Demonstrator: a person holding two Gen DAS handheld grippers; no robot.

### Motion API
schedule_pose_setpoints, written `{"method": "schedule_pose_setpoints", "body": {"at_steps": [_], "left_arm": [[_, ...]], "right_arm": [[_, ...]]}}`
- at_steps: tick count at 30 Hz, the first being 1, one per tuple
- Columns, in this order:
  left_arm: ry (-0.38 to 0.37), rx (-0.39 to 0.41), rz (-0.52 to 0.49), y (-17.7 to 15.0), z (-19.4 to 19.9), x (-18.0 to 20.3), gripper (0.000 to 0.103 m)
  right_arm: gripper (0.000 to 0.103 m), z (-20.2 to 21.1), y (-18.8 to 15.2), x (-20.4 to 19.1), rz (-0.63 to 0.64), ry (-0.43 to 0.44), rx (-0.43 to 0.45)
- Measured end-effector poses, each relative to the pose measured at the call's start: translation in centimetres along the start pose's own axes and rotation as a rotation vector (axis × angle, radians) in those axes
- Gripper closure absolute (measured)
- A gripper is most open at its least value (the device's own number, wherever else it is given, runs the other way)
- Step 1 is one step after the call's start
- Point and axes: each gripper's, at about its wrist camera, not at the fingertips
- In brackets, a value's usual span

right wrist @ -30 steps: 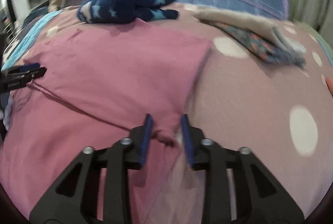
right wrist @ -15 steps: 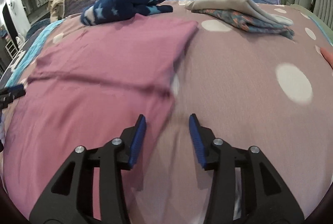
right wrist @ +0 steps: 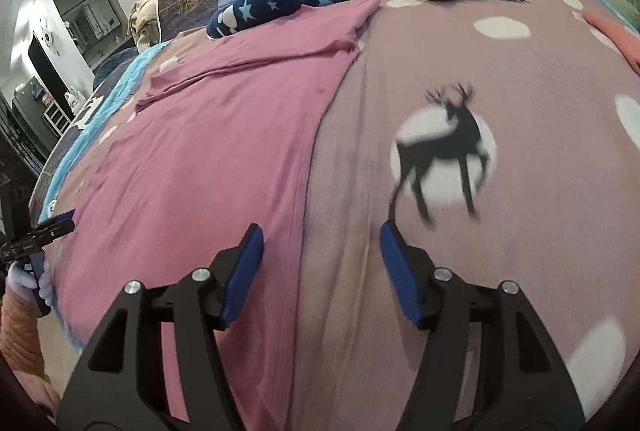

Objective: Fold small clothes
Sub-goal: 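Move the open left tool over the folded pink shirt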

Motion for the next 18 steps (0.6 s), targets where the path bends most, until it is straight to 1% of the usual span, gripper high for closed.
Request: {"method": "schedule_pose_setpoints", "body": {"at_steps": [2,5,9,11,14,16,18], "left_arm": [[-0.01,0.015,0.005,-0.7,0.3,0.1,0.02],[0.005,0.026,-0.007,-1.8,0.6,0.9,0.02],[0.004,0.011,-0.016,-3.2,1.4,2.0,0.021],[0.004,0.0,-0.022,-3.7,1.8,2.4,0.021],[-0.018,-0.011,-0.009,-4.4,2.7,2.5,0.03],[-0.026,-0.011,0.01,-4.7,3.1,2.3,0.042],[-0.048,-0.006,0.047,-4.8,3.6,1.8,0.048]], "right_arm": [[0.041,1.0,-1.2,0.2,-0.025,0.02,-0.007],[0.041,2.4,-2.6,0.3,-0.037,0.049,-0.025],[0.043,4.1,-4.5,0.8,-0.069,0.119,-0.06],[0.046,4.6,-5.3,1.3,-0.105,0.165,-0.083],[0.053,4.8,-5.8,1.8,-0.153,0.219,-0.113],[0.059,4.7,-6.0,1.8,-0.169,0.259,-0.135],[0.059,4.5,-6.0,1.6,-0.166,0.289,-0.146]]}}
Point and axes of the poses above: each gripper's, at about its wrist camera, not at the fingertips, and z roughly against the way its jaws point, x to its right, y to its top, and after that the axes turned 13 degrees about -y, right-handed
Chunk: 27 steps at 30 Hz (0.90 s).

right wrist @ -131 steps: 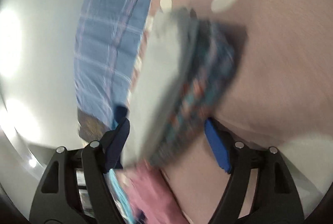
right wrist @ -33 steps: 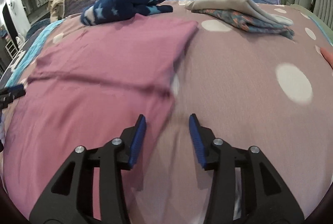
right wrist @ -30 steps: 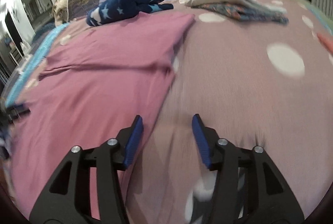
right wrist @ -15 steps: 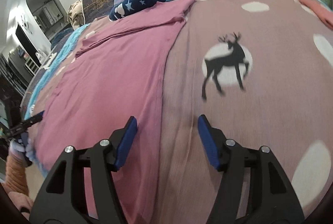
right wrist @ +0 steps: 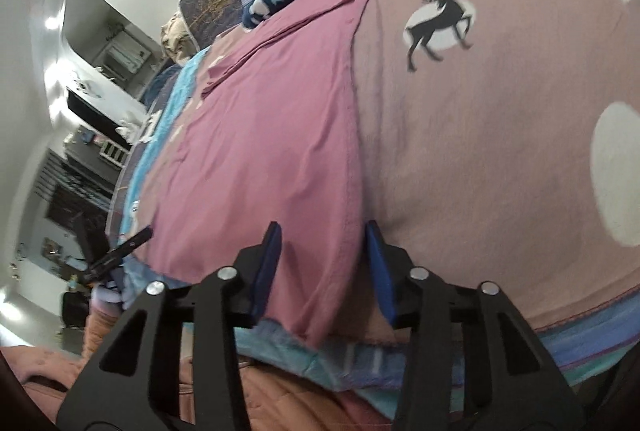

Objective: Fold small clothes

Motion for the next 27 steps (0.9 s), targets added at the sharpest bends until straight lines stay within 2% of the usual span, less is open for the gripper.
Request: {"method": "schedule_pose_setpoints", "body": {"at_steps": [5,6,7,8,9,12,15,18,22,24,27], "left_arm": [[-0.035,0.022,0.045,0.4,-0.4,-0.9,0.052],[-0.032,0.024,0.05,0.6,-0.6,-0.8,0.06],[-0.03,0.024,0.057,0.7,-0.7,-0.8,0.08],[-0.035,0.024,0.086,0.7,-0.8,-1.0,0.09],[-0.034,0.028,0.11,0.8,-0.7,-1.1,0.099],[-0.061,0.074,0.112,1.2,0.4,-0.1,0.1],[-0.108,0.146,0.026,2.5,2.6,3.0,0.101],[-0.134,0.235,-0.095,3.9,5.5,7.3,0.101],[-0.165,0.323,-0.158,3.4,8.6,10.7,0.101],[-0.197,0.359,-0.171,2.1,10.1,12.0,0.101],[-0.182,0.384,-0.163,0.0,11.0,12.4,0.101]], "right_arm": [[0.059,-1.2,1.0,-0.3,0.003,0.042,-0.01],[0.062,-1.3,1.2,-0.4,0.004,0.042,-0.011],[0.082,-1.4,1.3,-0.4,0.006,0.03,-0.01],[0.093,-1.5,1.4,-0.3,-0.008,0.059,-0.019],[0.094,-1.3,1.3,-0.1,-0.032,0.071,-0.017],[0.098,0.7,1.7,0.9,-0.121,0.18,0.03],[0.099,2.9,2.9,0.8,-0.147,0.295,0.081],[0.099,6.6,3.9,-0.7,-0.094,0.33,0.176],[0.1,11.0,3.1,-1.3,-0.085,0.406,0.248],[0.101,12.9,2.1,-1.2,-0.074,0.42,0.282],[0.101,14.8,0.3,-0.9,-0.066,0.327,0.331]]}}
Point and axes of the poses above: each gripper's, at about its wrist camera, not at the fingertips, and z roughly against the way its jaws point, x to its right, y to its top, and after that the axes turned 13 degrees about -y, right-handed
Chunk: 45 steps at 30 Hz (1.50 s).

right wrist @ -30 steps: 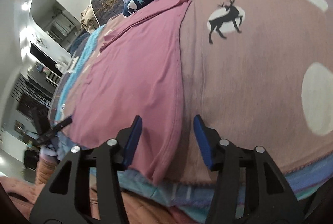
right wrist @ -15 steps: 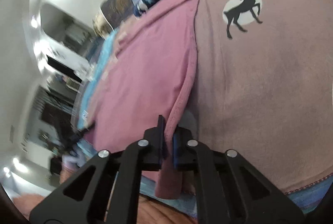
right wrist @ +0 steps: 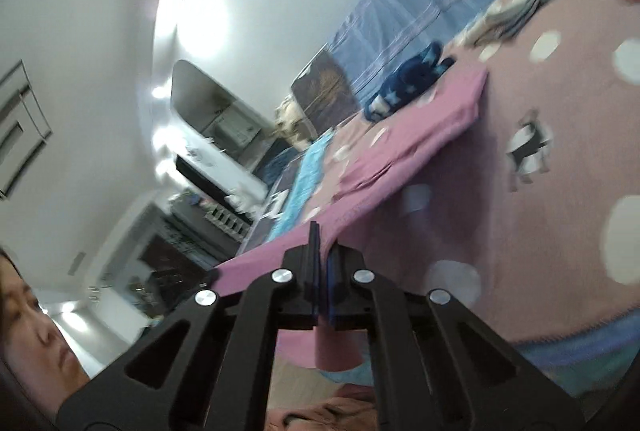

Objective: Fold small clothes

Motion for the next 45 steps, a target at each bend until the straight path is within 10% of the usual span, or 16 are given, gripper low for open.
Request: {"method": "schedule_pose_setpoints", "body": {"at_steps": [7,22,24,28,41,44,45], "left_arm": [[0.022,-0.002,0.1,-1.3,-0.8,-2.7,0.101],[0.09,0.053,0.032,8.8,-6.5,-6.3,0.102],[0.13,-0.039,0.05,7.9,-7.8,-7.1,0.098],[0.196,-0.239,0.142,2.3,-9.0,-9.3,0.059],[-0.026,-0.429,0.468,-10.2,-8.4,-9.3,0.06],[-0.043,-0.448,0.464,-11.2,-9.4,-8.7,0.102],[-0.052,-0.423,0.475,-11.0,-9.5,-8.7,0.102]], "right_arm": [[0.1,-1.8,-0.4,2.4,-0.097,-0.031,-0.035],[0.1,-10.4,8.8,-0.8,0.017,-0.049,-0.015],[0.1,-11.5,8.6,-0.3,0.026,-0.063,-0.041],[0.1,-13.2,7.2,2.5,-0.01,-0.091,-0.089],[0.099,-13.7,5.1,3.9,-0.062,-0.083,-0.131],[0.099,-13.2,4.6,4.0,-0.077,-0.085,-0.124],[0.099,-13.0,4.7,4.0,-0.082,-0.087,-0.122]]}}
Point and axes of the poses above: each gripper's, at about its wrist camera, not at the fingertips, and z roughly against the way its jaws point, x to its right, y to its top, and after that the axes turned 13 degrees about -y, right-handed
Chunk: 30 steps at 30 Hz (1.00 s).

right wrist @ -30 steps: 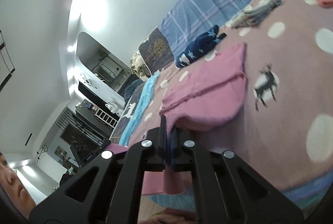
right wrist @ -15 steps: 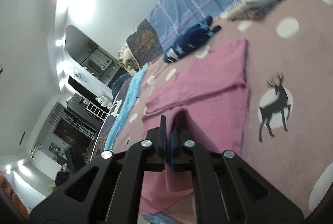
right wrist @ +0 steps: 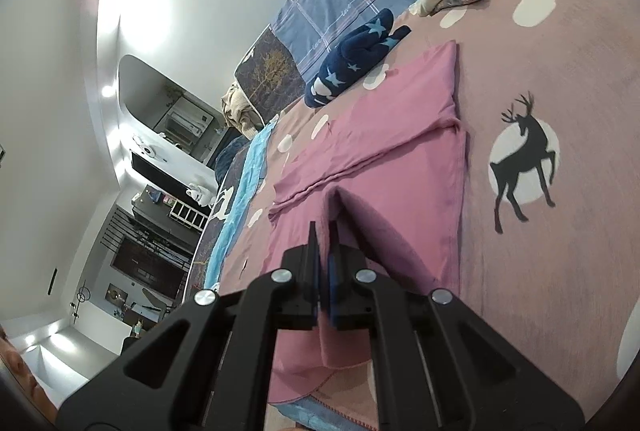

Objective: Fold small clothes

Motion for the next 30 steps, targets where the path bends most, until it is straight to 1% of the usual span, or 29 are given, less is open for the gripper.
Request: {"method": "schedule_pose_setpoints", "body": {"at_steps": [1,2,4,5,6,7,8,9,11,13,14,16,17,18,19,20,21,22,23,24,25,27,29,30], "left_arm": [[-0.025,0.056,-0.023,0.6,0.7,0.7,0.102],[-0.041,0.085,-0.048,1.5,0.9,1.6,0.102],[-0.082,0.212,-0.168,3.9,3.4,4.6,0.102],[-0.095,0.256,-0.213,4.9,4.4,5.8,0.102],[-0.108,0.317,-0.273,6.2,5.8,7.3,0.102],[-0.103,0.376,-0.334,7.8,7.1,8.8,0.102],[-0.098,0.406,-0.361,8.5,7.7,9.4,0.102],[-0.085,0.461,-0.412,10.3,8.8,10.5,0.102],[-0.065,0.511,-0.447,12.5,9.5,11.3,0.101],[-0.038,0.544,-0.467,15.9,9.6,11.6,0.101],[-0.024,0.552,-0.47,17.3,9.7,11.5,0.101],[0.005,0.561,-0.455,21.4,8.8,10.8,0.102],[0.021,0.564,-0.449,22.6,8.5,10.3,0.101],[0.042,0.559,-0.439,24.4,7.5,9.7,0.101],[0.068,0.551,-0.423,26.6,6.4,8.7,0.101],[0.099,0.544,-0.402,28.6,5.3,7.5,0.101],[0.121,0.537,-0.389,29.9,4.7,6.5,0.101],[0.163,0.524,-0.371,31.7,3.3,4.8,0.101],[0.187,0.511,-0.352,32.7,2.4,3.4,0.101],[0.218,0.479,-0.314,34.1,0.8,1.1,0.101],[0.252,0.448,-0.281,35.1,-0.7,-1.0,0.101],[0.292,0.384,-0.23,36.0,-2.8,-4.4,0.101],[0.32,0.339,-0.193,35.9,-4.0,-7.0,0.101],[0.318,0.323,-0.172,35.7,-4.3,-8.3,0.101]], "right_arm": [[0.099,0.2,0.0,0.0,-0.002,-0.001,0.003],[0.099,0.5,0.2,-0.1,-0.002,0.0,0.008],[0.099,1.1,0.8,-0.7,0.008,0.002,0.027],[0.099,1.3,1.2,-1.2,0.016,0.002,0.037],[0.099,1.6,1.5,-1.6,0.025,0.004,0.048],[0.099,1.8,2.1,-2.1,0.035,0.011,0.063],[0.099,2.0,2.7,-2.6,0.042,0.016,0.079],[0.099,2.1,3.3,-2.9,0.045,0.014,0.095],[0.099,2.4,4.9,-3.8,0.048,-0.003,0.152],[0.099,2.1,6.7,-4.7,0.056,-0.015,0.191],[0.099,1.6,7.9,-5.0,0.057,-0.027,0.205],[0.099,0.1,10.3,-5.4,0.052,-0.065,0.215],[0.1,-0.8,11.3,-5.5,0.048,-0.094,0.217],[0.099,-2.3,12.9,-5.5,0.042,-0.151,0.219],[0.099,-3.3,13.8,-5.2,0.04,-0.186,0.219],[0.099,-5.2,15.3,-4.7,0.034,-0.228,0.215],[0.099,-6.9,16.4,-4.2,0.028,-0.252,0.202],[0.099,-8.4,17.1,-3.6,0.022,-0.272,0.187],[0.096,-10.4,18.0,-2.7,0.013,-0.301,0.166],[0.095,-12.4,18.6,-1.7,0.015,-0.344,0.139],[0.093,-13.9,18.9,-0.8,0.023,-0.374,0.114],[0.087,-16.5,18.7,1.0,0.038,-0.409,0.06],[0.086,-18.2,18.1,2.7,0.047,-0.408,0.013],[0.085,-18.5,17.9,3.2,0.052,-0.403,-0.001]]}}
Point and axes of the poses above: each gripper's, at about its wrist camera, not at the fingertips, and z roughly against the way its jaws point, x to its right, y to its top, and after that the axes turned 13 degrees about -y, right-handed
